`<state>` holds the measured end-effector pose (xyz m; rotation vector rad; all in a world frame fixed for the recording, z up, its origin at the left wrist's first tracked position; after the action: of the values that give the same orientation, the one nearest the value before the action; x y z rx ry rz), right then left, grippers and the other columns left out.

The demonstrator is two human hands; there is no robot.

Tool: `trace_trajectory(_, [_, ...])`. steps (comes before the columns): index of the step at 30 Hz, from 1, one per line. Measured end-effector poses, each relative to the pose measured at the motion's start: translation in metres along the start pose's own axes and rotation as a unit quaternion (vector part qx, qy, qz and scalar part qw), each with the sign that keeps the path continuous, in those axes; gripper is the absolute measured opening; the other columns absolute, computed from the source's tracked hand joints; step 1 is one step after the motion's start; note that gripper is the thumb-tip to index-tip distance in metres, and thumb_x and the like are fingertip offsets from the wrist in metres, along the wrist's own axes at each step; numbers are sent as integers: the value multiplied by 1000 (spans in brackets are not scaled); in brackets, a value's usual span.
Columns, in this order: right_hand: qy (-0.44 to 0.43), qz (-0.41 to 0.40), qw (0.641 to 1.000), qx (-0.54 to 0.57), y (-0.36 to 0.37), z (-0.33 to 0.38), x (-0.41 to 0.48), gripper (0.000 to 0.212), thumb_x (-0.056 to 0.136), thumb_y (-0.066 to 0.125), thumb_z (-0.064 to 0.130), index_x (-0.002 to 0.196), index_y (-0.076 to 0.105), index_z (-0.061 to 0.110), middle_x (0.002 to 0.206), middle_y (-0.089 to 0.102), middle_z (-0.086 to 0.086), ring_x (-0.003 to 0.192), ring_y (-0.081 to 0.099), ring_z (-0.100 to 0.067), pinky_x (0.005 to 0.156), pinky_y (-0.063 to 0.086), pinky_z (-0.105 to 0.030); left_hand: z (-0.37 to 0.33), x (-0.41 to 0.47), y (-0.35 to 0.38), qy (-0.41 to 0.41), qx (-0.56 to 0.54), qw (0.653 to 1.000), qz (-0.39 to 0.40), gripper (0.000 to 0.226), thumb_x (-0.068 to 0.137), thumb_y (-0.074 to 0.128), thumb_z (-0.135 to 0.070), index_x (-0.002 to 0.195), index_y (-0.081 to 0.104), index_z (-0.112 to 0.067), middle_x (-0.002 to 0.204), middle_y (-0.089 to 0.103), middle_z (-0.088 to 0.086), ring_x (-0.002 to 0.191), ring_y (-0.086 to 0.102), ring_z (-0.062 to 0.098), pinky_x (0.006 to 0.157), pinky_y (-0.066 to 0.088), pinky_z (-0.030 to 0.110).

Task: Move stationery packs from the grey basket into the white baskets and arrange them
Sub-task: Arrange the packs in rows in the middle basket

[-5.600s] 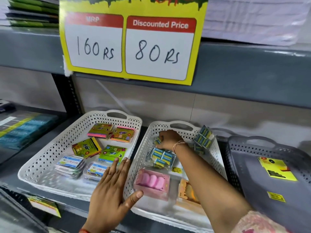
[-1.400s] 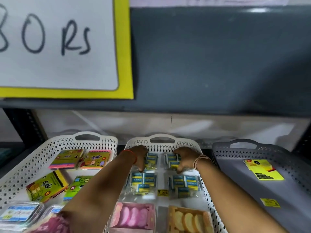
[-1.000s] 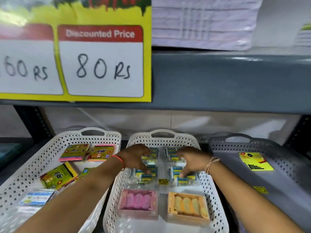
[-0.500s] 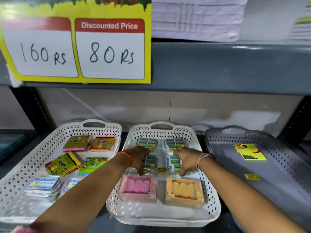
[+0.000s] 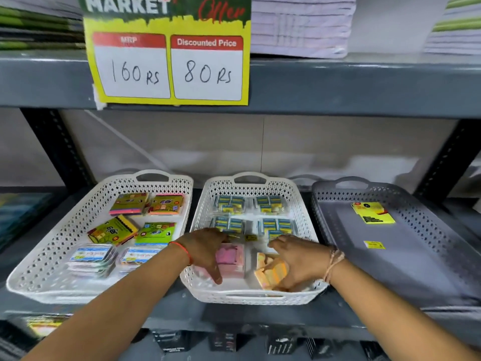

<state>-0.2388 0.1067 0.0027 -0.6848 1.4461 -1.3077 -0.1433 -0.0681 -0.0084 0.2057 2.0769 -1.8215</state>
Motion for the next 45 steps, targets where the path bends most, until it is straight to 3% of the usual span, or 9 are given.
trace_trajectory(3, [-29, -15, 999, 6, 5, 2, 0, 70, 72, 72, 39, 129, 42, 12, 129, 50, -8, 116, 46, -22, 94, 39, -27, -1, 1, 7, 0, 14, 1000, 0, 88, 61, 79, -40, 133, 35, -12, 131, 50, 13, 118, 46, 28, 100, 39, 32])
trace_trajectory(10, [-11, -69, 997, 38, -4, -12, 0, 56, 77, 65, 53, 122, 56, 21, 118, 62, -2, 109, 56, -19, 88, 49, -29, 1, 1, 8, 4, 18, 1000, -7, 77, 65, 76, -37, 129, 41, -12, 124, 54, 13, 113, 49, 28, 96, 42, 34])
trace_trajectory(17, [-24, -83, 994, -65, 12, -8, -1, 72, 70, 68, 51, 130, 44, 19, 124, 45, -2, 115, 46, -19, 90, 49, -37, 0, -1, 8, -1, 16, 1000, -19, 76, 66, 76, -35, 129, 41, -13, 127, 53, 12, 115, 49, 27, 96, 41, 31])
trace_trajectory(22, [-1, -127, 991, 43, -2, -17, -2, 70, 71, 66, 37, 133, 43, 15, 123, 52, -5, 114, 51, -23, 94, 47, -35, 1, -2, 8, -5, 10, 1000, -23, 76, 65, 77, -35, 129, 41, -15, 126, 54, 12, 114, 50, 27, 93, 42, 31])
trace_trajectory(24, [16, -122, 990, 65, -11, -23, 1, 77, 73, 66, 37, 140, 35, 15, 132, 50, -7, 121, 47, -24, 101, 42, -31, 1, -1, 7, -7, 7, 1000, -23, 76, 65, 77, -35, 129, 41, -14, 125, 54, 11, 114, 50, 27, 93, 42, 30])
trace_trajectory(28, [18, -58, 996, 58, -10, -22, 18, 62, 79, 61, 31, 134, 40, 10, 123, 56, -13, 114, 52, -31, 88, 46, -31, 0, -1, 7, -6, -2, 1000, -24, 78, 65, 77, -33, 130, 39, -15, 125, 54, 11, 114, 50, 27, 92, 41, 29])
trace_trajectory(32, [23, -35, 998, 49, 1, -24, 23, 82, 77, 67, 37, 144, 26, 14, 141, 42, -10, 129, 38, -26, 106, 36, -31, 0, -3, 9, -4, -1, 1000, -31, 84, 63, 78, -36, 133, 35, -18, 130, 52, 9, 118, 48, 26, 96, 40, 30])
trace_trajectory(42, [1, -9, 996, 91, 8, -12, 12, 92, 64, 81, 24, 140, 31, 31, 139, 48, -3, 122, 48, -21, 91, 42, -24, -6, -4, 10, -11, 3, 999, -41, 80, 62, 79, -35, 129, 40, -14, 127, 55, 11, 114, 50, 27, 91, 42, 29])
trace_trajectory(45, [29, -9, 998, 63, 9, -12, 9, 89, 65, 80, 28, 139, 30, 29, 130, 53, -7, 113, 53, -23, 75, 44, -24, -5, -5, 9, -14, 6, 999, -41, 81, 63, 79, -35, 130, 39, -13, 127, 54, 12, 115, 49, 27, 91, 41, 29])
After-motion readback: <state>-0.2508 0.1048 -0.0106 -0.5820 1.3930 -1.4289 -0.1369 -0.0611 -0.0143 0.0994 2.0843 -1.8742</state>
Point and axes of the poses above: each hand's wrist, its own x-axis towards the middle knuckle, its own y-axis out of the palm, z = x × y, the point moved 3 cm from there along x, towards the middle knuckle
